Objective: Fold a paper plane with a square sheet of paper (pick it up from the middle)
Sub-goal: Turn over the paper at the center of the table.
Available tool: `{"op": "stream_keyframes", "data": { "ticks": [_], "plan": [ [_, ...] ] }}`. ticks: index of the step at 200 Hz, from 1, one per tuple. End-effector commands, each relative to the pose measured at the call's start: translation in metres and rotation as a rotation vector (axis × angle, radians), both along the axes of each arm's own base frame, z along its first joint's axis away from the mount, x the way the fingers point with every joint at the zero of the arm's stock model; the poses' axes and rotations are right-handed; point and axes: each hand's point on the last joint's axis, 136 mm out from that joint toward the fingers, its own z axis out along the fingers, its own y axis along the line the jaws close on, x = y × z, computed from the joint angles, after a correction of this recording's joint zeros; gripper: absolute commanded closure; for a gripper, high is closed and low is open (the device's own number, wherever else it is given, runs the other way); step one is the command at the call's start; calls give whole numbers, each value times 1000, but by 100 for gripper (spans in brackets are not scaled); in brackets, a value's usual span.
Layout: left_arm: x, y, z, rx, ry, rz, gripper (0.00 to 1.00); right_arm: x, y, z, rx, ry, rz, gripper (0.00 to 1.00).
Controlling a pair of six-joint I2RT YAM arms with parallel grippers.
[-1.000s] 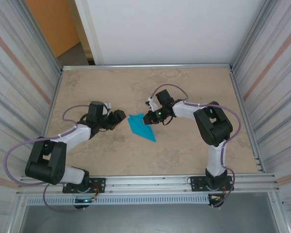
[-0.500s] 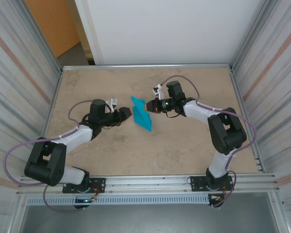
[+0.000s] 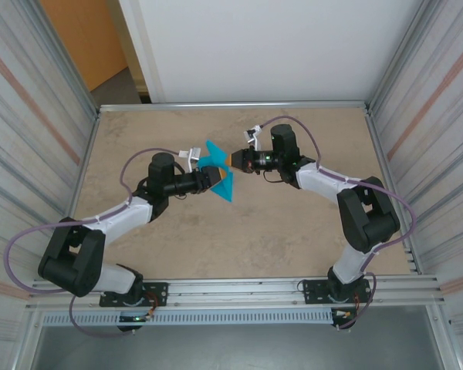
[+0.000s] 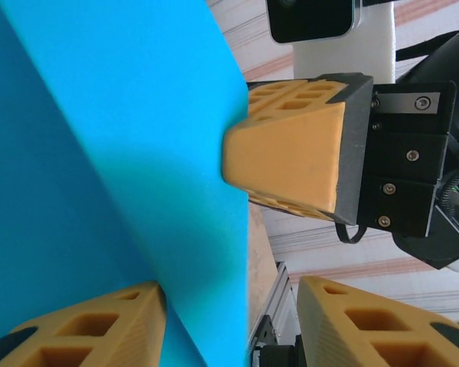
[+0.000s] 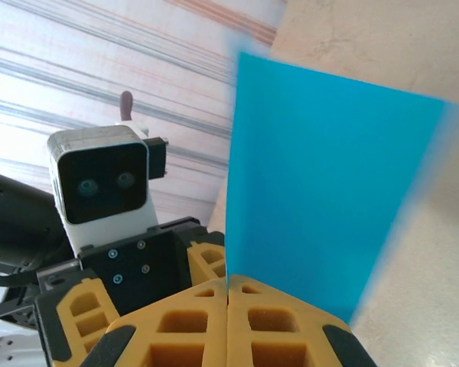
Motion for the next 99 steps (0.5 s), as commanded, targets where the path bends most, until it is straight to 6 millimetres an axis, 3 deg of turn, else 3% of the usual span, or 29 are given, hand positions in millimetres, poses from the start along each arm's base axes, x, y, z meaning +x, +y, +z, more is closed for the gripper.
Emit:
{"op": "stream_keyframes", "data": {
  "ticks": [1,38,99],
  "plan": [
    [0,-7,18,-36,-52,-34,53,-7,-1,27,66,-32,21,94],
    [-1,-8,16,-42,-46,-48,54,-6,-2,28,78,-35,16,94],
    [4,-8,7,-20,-17,-30,47,-7,-1,32,103,-33,24,94]
  ]
}}
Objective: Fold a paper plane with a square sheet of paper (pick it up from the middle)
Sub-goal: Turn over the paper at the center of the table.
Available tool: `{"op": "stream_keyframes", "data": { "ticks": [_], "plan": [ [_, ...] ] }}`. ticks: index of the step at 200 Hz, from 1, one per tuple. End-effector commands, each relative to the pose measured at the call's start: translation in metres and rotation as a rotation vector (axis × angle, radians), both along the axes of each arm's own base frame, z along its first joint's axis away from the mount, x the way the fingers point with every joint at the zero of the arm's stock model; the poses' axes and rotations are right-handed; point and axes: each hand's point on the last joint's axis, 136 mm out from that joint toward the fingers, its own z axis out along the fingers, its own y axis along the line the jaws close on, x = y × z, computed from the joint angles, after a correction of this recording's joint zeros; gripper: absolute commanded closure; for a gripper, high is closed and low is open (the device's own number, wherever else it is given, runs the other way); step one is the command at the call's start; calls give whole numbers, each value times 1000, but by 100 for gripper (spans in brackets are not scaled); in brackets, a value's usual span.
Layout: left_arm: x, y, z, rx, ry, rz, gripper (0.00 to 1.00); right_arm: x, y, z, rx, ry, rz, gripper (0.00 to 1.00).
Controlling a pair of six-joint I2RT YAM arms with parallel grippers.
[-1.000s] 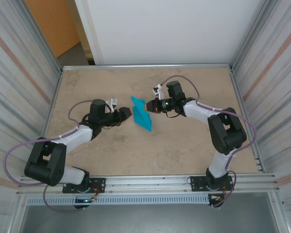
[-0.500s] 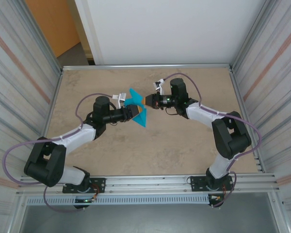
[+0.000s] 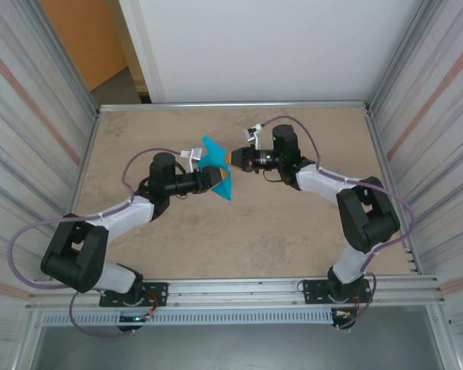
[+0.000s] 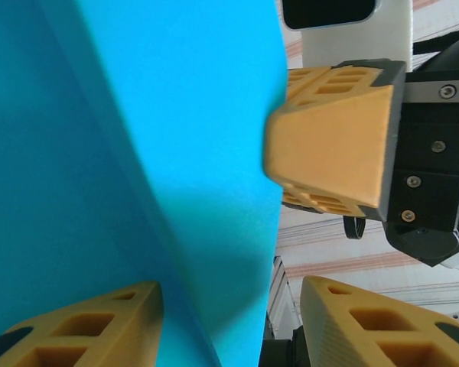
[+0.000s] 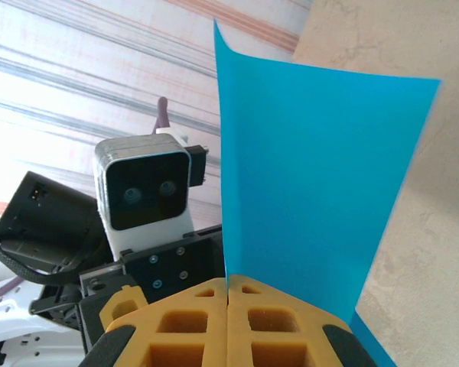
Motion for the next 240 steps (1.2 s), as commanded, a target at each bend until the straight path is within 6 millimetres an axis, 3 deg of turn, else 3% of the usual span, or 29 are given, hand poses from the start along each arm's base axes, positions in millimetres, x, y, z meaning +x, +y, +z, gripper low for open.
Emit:
{"op": "stream_keyframes", "data": {
  "ticks": [1,27,81,179,211,240],
  "plan": [
    [3,-4,12,-13,-24,-7,47,-7,-2,22,47,-37,22,94],
    [5,-6,14,-19,-28,-12,46,-8,-2,23,55,-33,29,93],
    [1,-9,31,-75,-70,-37,63,-7,-2,21,57,-21,26,92],
    [4,-5,20,-52,-57,-9,80,-2,-10,15,40,-9,-9,78],
    [6,-3,15,-28,-49,1,85,3,-23,7,-16,-12,-61,67],
    [7,2,8,34,-50,16,86,13,-48,-3,-95,-17,-144,61]
  ]
}}
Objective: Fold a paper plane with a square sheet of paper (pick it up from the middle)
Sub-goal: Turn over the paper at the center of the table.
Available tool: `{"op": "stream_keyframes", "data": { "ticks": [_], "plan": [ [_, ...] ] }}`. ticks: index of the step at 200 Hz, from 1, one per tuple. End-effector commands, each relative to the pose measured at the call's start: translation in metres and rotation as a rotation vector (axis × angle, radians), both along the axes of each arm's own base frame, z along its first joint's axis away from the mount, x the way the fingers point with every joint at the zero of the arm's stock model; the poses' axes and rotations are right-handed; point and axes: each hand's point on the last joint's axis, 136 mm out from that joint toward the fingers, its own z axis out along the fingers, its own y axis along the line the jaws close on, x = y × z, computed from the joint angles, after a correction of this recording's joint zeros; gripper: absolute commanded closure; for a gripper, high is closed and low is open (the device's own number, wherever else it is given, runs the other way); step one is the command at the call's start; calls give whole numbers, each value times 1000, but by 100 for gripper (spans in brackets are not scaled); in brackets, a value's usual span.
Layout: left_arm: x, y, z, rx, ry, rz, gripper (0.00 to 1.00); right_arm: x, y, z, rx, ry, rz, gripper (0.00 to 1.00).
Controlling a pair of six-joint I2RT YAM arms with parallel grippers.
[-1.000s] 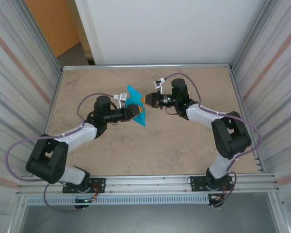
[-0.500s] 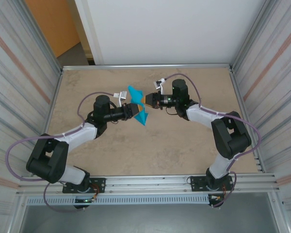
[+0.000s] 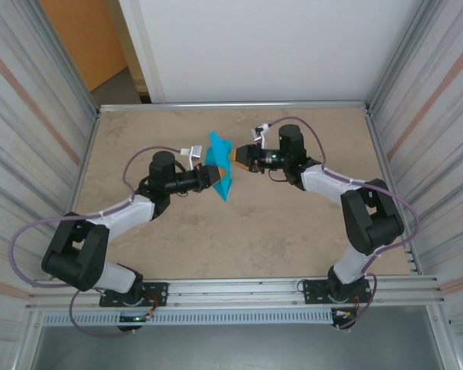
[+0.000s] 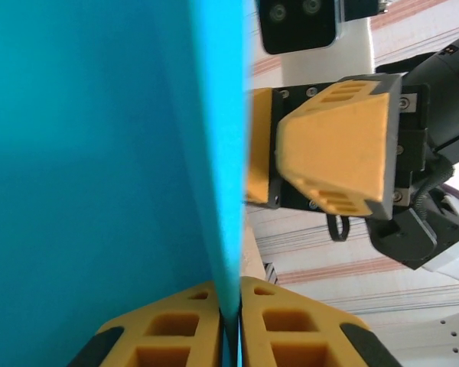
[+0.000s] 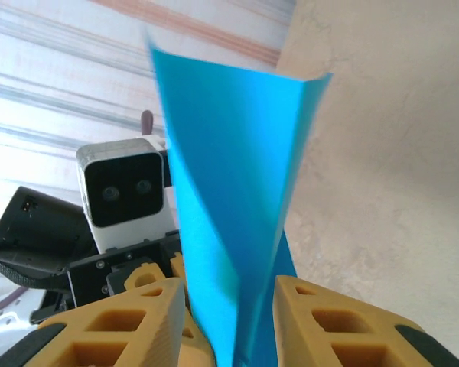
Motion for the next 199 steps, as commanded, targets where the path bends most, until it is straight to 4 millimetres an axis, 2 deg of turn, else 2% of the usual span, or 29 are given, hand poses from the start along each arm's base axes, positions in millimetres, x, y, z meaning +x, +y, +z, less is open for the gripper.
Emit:
{"op": "stream_keyframes", "data": {
  "ticks": [1,39,78,119,158,199],
  "plan": [
    [3,4,1,57,-40,11,86,3,-24,-1,-76,-40,-71,61],
    [7,18,-19,303,-54,56,87,9,-61,-13,-226,-71,-192,57],
    [10,37,-38,700,-104,99,88,14,-99,-20,-405,-118,-344,55],
    [22,59,-55,1143,-159,161,88,12,-128,-24,-477,-127,-453,53],
    [34,82,-78,1520,-160,204,89,10,-143,-35,-491,-88,-498,53],
    [40,88,-107,1751,-144,193,90,7,-150,-45,-496,-51,-514,53]
  ]
}}
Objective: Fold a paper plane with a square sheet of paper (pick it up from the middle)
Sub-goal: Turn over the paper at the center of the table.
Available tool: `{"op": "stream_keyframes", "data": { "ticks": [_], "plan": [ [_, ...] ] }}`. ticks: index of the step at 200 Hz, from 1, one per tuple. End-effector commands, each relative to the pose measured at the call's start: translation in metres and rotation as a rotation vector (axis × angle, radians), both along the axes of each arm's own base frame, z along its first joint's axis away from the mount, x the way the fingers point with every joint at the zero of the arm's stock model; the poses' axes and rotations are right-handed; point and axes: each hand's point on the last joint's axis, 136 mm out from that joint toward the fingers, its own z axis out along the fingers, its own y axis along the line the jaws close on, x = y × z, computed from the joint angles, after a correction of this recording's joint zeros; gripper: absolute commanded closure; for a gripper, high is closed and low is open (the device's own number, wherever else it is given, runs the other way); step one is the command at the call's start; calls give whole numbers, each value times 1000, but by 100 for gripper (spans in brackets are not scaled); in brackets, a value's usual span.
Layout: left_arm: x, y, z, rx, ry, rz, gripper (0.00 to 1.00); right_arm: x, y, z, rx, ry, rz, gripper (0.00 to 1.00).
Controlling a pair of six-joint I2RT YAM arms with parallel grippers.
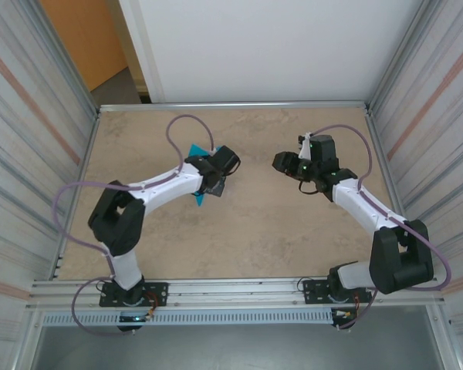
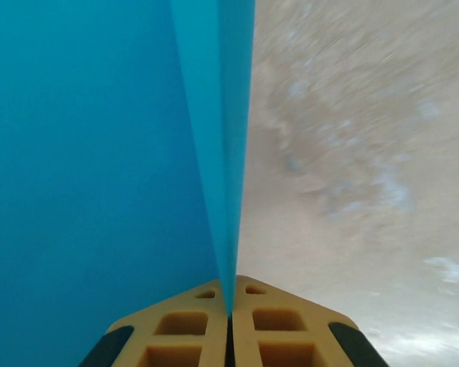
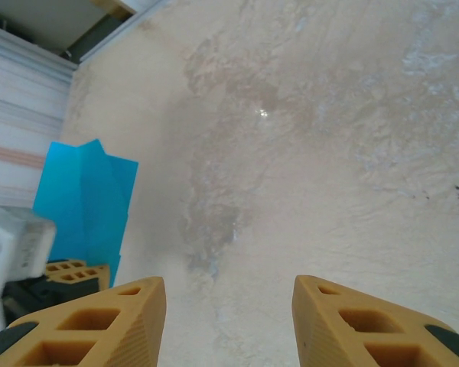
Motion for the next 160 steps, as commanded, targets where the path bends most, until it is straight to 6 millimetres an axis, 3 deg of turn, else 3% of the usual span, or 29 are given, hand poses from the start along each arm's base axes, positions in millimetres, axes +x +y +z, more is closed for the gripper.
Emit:
{"op": "stream_keyframes", "data": {
  "ticks": [1,39,72,83,128,160],
  "plan": [
    [3,27,3,246,-34,27,90,-3,-8,1,-10,-2,-27,53],
    [4,27,-22,414,-17,23,90,-7,-11,-10,-5,28,-45,53],
    [1,20,-35,423,-5,21,90,-8,-15,-14,-4,43,-61,53],
    [-1,19,-49,439,21,17,89,-8,-16,-16,-5,46,-65,53],
    [-7,8,-62,385,52,15,78,-7,-16,-19,-2,59,-70,53],
    [-10,4,-63,376,56,8,77,-8,-16,-21,0,66,-72,53]
  ]
}}
